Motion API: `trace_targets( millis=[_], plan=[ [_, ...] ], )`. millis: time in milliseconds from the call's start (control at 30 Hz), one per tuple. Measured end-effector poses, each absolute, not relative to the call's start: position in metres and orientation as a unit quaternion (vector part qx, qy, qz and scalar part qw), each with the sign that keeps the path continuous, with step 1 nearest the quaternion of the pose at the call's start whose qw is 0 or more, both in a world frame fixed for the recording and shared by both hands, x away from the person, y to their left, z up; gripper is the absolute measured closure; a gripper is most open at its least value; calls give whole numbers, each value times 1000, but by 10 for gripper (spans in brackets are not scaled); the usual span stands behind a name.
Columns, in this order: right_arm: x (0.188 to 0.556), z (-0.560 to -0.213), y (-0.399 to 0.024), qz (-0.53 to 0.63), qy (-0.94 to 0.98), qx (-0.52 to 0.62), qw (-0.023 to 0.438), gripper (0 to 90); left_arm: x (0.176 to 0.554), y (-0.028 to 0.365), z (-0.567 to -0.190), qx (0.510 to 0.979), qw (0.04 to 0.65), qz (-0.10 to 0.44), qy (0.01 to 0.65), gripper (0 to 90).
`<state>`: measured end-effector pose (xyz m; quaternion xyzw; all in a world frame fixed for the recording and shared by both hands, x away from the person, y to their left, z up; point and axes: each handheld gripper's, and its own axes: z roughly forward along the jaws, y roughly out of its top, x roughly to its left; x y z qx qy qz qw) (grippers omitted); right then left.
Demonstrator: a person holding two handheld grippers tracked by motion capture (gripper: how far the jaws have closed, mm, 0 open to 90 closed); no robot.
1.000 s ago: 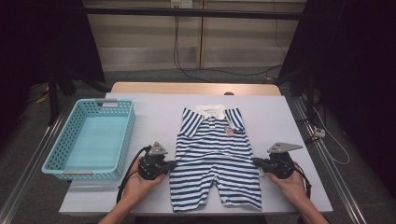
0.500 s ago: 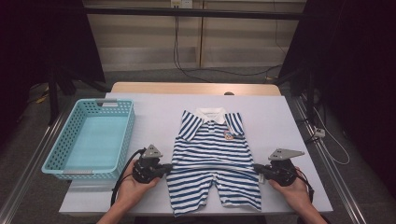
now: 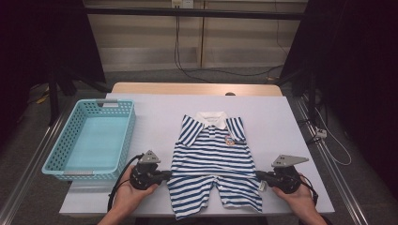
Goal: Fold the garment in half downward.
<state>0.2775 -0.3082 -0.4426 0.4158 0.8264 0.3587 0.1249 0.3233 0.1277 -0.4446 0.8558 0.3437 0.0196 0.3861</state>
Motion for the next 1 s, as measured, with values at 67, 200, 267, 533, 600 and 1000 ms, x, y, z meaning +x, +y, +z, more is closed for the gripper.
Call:
trace_targets(
  millis=[67,200,267,533,600,1000],
  plan=[
    [277,-443,-308,357,826,416,126,900,323,126,-446,855,386,15,347,885],
    [279,-443,-309,365,825,415,119,839,326,126,-446,851,392,13,350,866],
    [280,-442,-311,374,819,417,122,768,328,129,-444,847,398,12,353,822],
    [287,-439,-313,404,801,421,129,559,333,127,-440,837,417,28,354,579],
    [288,-438,-312,410,798,422,131,498,333,125,-438,832,427,38,353,514],
    [292,-430,-313,463,761,421,168,247,343,123,-433,811,455,91,356,99]
  ],
)
